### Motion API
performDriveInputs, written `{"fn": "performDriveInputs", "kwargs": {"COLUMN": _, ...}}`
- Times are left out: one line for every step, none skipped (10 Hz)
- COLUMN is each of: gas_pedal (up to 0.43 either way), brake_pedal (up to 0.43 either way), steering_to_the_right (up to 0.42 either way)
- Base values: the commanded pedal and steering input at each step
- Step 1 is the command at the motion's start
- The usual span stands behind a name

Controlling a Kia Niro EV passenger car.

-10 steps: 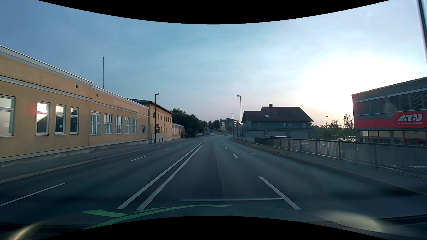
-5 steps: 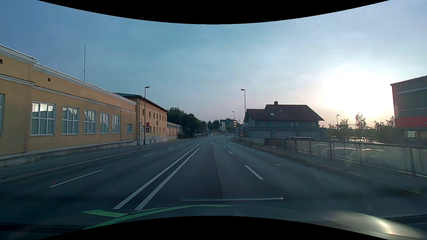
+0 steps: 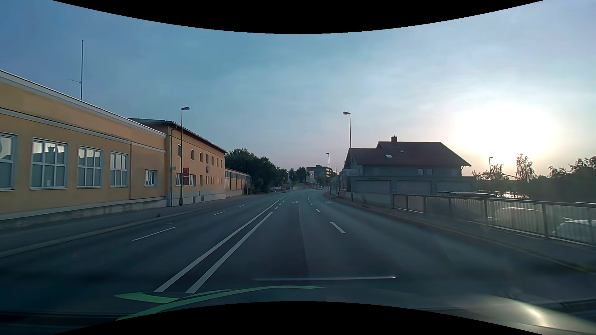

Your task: Follow the waypoints while adhering to traffic rules and regulations

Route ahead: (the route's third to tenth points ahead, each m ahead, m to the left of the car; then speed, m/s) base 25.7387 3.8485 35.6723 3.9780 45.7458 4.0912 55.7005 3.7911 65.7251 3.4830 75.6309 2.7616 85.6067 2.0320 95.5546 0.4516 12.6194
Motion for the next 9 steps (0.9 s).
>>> {"fn": "performDriveInputs", "kwargs": {"gas_pedal": 0.000, "brake_pedal": 0.152, "steering_to_the_right": -0.001}}
{"fn": "performDriveInputs", "kwargs": {"gas_pedal": 0.000, "brake_pedal": 0.165, "steering_to_the_right": -0.001}}
{"fn": "performDriveInputs", "kwargs": {"gas_pedal": 0.000, "brake_pedal": 0.165, "steering_to_the_right": 0.000}}
{"fn": "performDriveInputs", "kwargs": {"gas_pedal": 0.000, "brake_pedal": 0.177, "steering_to_the_right": 0.000}}
{"fn": "performDriveInputs", "kwargs": {"gas_pedal": 0.000, "brake_pedal": 0.183, "steering_to_the_right": 0.000}}
{"fn": "performDriveInputs", "kwargs": {"gas_pedal": 0.000, "brake_pedal": 0.183, "steering_to_the_right": -0.001}}
{"fn": "performDriveInputs", "kwargs": {"gas_pedal": 0.000, "brake_pedal": 0.183, "steering_to_the_right": -0.001}}
{"fn": "performDriveInputs", "kwargs": {"gas_pedal": 0.000, "brake_pedal": 0.189, "steering_to_the_right": -0.001}}
{"fn": "performDriveInputs", "kwargs": {"gas_pedal": 0.000, "brake_pedal": 0.195, "steering_to_the_right": -0.001}}
